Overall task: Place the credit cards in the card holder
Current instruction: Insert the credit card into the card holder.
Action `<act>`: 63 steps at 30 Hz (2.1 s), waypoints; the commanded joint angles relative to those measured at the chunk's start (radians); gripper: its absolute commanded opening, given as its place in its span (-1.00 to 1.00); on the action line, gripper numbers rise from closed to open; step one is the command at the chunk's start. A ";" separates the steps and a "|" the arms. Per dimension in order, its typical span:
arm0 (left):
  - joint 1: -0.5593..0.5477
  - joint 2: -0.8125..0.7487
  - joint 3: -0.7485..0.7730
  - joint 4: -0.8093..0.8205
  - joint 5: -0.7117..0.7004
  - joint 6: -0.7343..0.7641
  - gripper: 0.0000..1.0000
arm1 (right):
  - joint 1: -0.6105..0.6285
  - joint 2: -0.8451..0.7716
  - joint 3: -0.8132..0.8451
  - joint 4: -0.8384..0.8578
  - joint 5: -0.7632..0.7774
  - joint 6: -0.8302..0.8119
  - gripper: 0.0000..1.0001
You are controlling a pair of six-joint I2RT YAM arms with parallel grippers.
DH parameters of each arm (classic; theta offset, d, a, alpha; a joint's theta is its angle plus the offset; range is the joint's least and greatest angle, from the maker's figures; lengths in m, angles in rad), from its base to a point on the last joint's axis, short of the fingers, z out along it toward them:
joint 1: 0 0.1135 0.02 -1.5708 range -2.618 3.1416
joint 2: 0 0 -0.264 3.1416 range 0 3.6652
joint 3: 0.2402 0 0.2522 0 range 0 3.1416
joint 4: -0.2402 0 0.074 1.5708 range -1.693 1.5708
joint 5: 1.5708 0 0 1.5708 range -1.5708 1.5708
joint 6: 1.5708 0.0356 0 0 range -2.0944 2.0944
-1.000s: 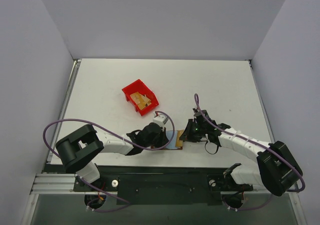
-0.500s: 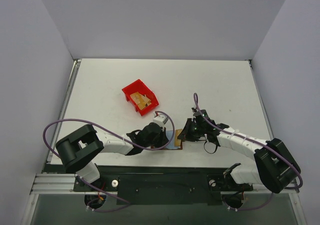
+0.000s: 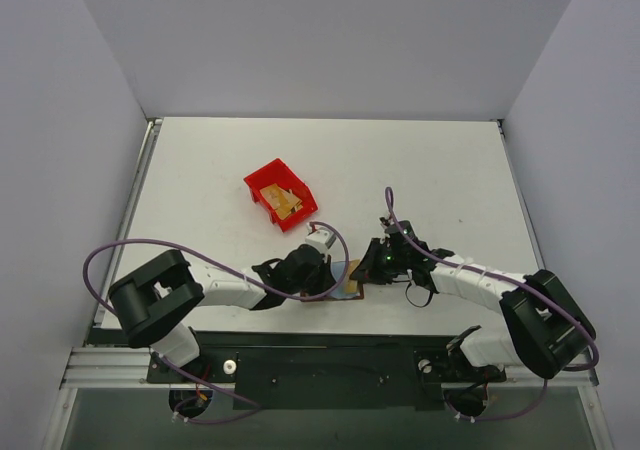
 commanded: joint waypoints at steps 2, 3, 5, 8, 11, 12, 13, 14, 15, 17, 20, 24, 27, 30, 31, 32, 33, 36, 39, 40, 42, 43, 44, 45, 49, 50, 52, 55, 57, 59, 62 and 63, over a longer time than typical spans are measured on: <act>0.005 -0.038 0.034 -0.132 -0.015 0.011 -1.00 | 0.006 0.004 -0.010 0.041 -0.026 0.005 -1.00; 0.005 -0.043 0.037 -0.140 -0.014 0.011 -1.00 | 0.004 -0.001 -0.010 0.042 -0.026 0.005 -1.00; 0.005 -0.075 0.051 -0.149 -0.017 0.014 -1.00 | 0.004 -0.008 -0.010 0.042 -0.031 0.003 -1.00; 0.005 -0.112 0.064 -0.164 -0.018 0.016 -1.00 | 0.004 -0.012 -0.005 0.044 -0.038 0.002 -1.00; 0.005 -0.164 0.074 -0.178 -0.023 0.019 -1.00 | 0.004 -0.004 -0.005 0.057 -0.054 0.005 -1.00; 0.006 -0.175 0.073 -0.181 -0.028 0.020 -1.00 | 0.004 -0.001 -0.004 0.068 -0.060 0.005 -1.00; 0.005 -0.191 0.074 -0.186 -0.031 0.022 -1.00 | 0.004 0.007 -0.005 0.076 -0.069 0.009 -1.00; 0.008 -0.199 0.077 -0.189 -0.034 0.022 -1.00 | 0.007 0.011 -0.005 0.088 -0.075 0.011 -1.00; 0.008 -0.214 0.076 -0.195 -0.035 0.022 -1.00 | 0.007 0.018 -0.008 0.096 -0.086 0.017 -1.00; 0.012 -0.233 0.074 -0.206 -0.038 0.023 -1.00 | 0.007 0.024 -0.011 0.116 -0.103 0.023 -1.00; 0.019 -0.262 0.067 -0.220 -0.051 0.022 -1.00 | 0.012 0.022 -0.010 0.139 -0.117 0.025 -1.00; 0.034 -0.316 0.044 -0.243 -0.078 0.017 -1.00 | 0.032 0.022 0.008 0.139 -0.124 0.020 -1.00; 0.049 -0.369 0.018 -0.270 -0.098 0.005 -1.00 | 0.064 0.037 0.037 0.137 -0.130 0.011 -1.00; 0.074 -0.412 -0.010 -0.295 -0.115 -0.003 -1.00 | 0.115 0.073 0.070 0.131 -0.126 0.003 -1.00; 0.086 -0.429 -0.016 -0.298 -0.115 -0.006 -1.00 | 0.126 0.080 0.085 0.130 -0.121 0.002 -1.00; 0.092 -0.446 -0.025 -0.309 -0.115 -0.006 -1.00 | 0.150 0.100 0.093 0.130 -0.120 0.000 -1.00; 0.100 -0.455 -0.030 -0.312 -0.115 -0.006 -1.00 | 0.159 0.111 0.111 0.131 -0.114 -0.001 -1.00; 0.118 -0.486 -0.050 -0.321 -0.113 -0.007 -1.00 | 0.202 0.171 0.146 0.134 -0.106 0.002 -1.00; 0.129 -0.504 -0.065 -0.356 -0.110 -0.007 -1.00 | 0.219 0.212 0.165 0.148 -0.107 0.008 -1.00; 0.131 -0.511 -0.073 -0.358 -0.109 -0.009 -1.00 | 0.221 0.226 0.171 0.151 -0.107 0.011 -1.00; 0.132 -0.512 -0.084 -0.358 -0.106 -0.012 -1.00 | 0.224 0.244 0.179 0.149 -0.109 0.008 -1.00; 0.134 -0.512 -0.087 -0.358 -0.103 -0.012 -1.00 | 0.225 0.248 0.182 0.148 -0.109 0.008 -1.00; 0.134 -0.506 -0.093 -0.352 -0.100 -0.015 -1.00 | 0.225 0.252 0.185 0.146 -0.109 0.006 -1.00; 0.134 -0.503 -0.096 -0.350 -0.095 -0.013 -1.00 | 0.227 0.252 0.186 0.146 -0.109 0.005 -1.00; 0.134 -0.469 -0.119 -0.338 -0.084 -0.021 -1.00 | 0.225 0.232 0.196 0.120 -0.103 -0.015 -1.00; 0.134 -0.457 -0.122 -0.301 -0.081 -0.027 -1.00 | 0.222 0.226 0.203 0.107 -0.101 -0.023 -1.00; 0.134 -0.442 -0.134 -0.274 -0.068 -0.033 -1.00 | 0.222 0.225 0.218 0.085 -0.104 -0.034 -1.00; 0.134 -0.416 -0.140 -0.234 -0.064 -0.040 -1.00 | 0.222 0.238 0.240 0.071 -0.120 -0.046 -1.00; 0.134 -0.388 -0.139 -0.221 -0.061 -0.043 -1.00 | 0.222 0.245 0.243 0.071 -0.123 -0.044 -1.00; 0.134 -0.364 -0.134 -0.212 -0.063 -0.044 -1.00 | 0.221 0.240 0.243 0.076 -0.124 -0.041 -1.00; 0.134 -0.327 -0.130 -0.209 -0.064 -0.052 -1.00 | 0.221 0.229 0.246 0.067 -0.126 -0.047 -1.00; 0.134 -0.310 -0.130 -0.204 -0.064 -0.053 -1.00 | 0.218 0.220 0.246 0.062 -0.126 -0.049 -1.00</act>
